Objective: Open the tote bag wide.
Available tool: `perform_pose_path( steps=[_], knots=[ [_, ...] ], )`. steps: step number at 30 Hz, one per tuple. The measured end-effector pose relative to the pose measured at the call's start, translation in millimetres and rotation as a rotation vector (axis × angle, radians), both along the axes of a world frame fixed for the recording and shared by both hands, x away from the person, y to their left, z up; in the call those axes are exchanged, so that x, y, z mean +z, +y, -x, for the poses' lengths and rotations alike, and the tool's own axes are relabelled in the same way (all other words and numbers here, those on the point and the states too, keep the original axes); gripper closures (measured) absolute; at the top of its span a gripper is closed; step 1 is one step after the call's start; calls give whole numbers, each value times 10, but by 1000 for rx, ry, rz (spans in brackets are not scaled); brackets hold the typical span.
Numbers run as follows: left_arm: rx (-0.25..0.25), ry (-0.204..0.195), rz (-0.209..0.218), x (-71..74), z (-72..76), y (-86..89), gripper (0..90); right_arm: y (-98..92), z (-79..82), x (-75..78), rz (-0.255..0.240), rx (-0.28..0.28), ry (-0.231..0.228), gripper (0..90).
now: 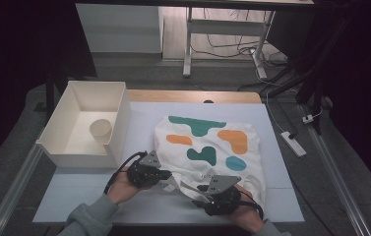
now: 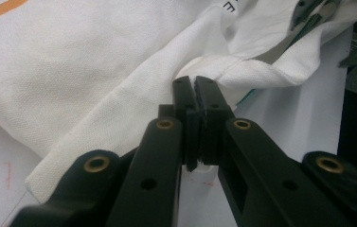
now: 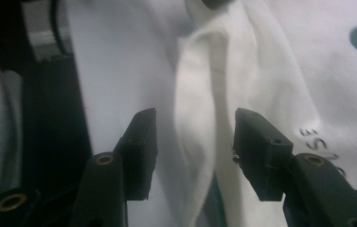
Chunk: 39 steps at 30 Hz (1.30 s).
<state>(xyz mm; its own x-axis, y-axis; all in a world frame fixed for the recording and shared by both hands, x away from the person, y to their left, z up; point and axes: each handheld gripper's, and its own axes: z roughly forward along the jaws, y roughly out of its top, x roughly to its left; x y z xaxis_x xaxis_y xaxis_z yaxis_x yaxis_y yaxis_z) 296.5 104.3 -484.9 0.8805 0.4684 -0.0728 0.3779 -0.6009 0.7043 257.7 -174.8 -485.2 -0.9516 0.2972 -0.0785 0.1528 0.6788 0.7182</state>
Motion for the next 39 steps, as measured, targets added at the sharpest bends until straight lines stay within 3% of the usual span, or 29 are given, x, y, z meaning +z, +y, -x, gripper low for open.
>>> perform_pose_path(
  steps=[7, 13, 16, 20, 22, 26, 29, 35, 39],
  knots=[
    [-1, 7, -4, -12, -12, -7, 875, -5, -31, -51, 29, -29, 13, 538],
    [1, 7, -5, -14, -13, -9, 875, 38, 32, -20, 27, 6, -3, 584],
    [3, 10, -1, -16, -15, -8, 875, 80, 65, -35, 63, 19, -17, 604],
    [0, 10, -4, -14, -16, -5, 875, 82, 37, -87, 106, 7, -20, 700],
    [-1, 9, -4, -16, -16, -6, 875, 68, 19, -101, 116, -4, -14, 784],
    [-2, 12, -7, -18, -17, -4, 875, 58, 24, -83, 121, -5, -10, 849],
    [2, 14, -2, -19, -18, 0, 875, 35, 57, 21, 94, 6, -47, 863],
    [-7, 20, -1, -26, -23, -9, 872, -97, 42, 238, 11, -70, -143, 869],
    [-9, 15, 7, -10, -16, -16, 871, -119, -4, 330, 3, -96, -207, 869]
  ],
)
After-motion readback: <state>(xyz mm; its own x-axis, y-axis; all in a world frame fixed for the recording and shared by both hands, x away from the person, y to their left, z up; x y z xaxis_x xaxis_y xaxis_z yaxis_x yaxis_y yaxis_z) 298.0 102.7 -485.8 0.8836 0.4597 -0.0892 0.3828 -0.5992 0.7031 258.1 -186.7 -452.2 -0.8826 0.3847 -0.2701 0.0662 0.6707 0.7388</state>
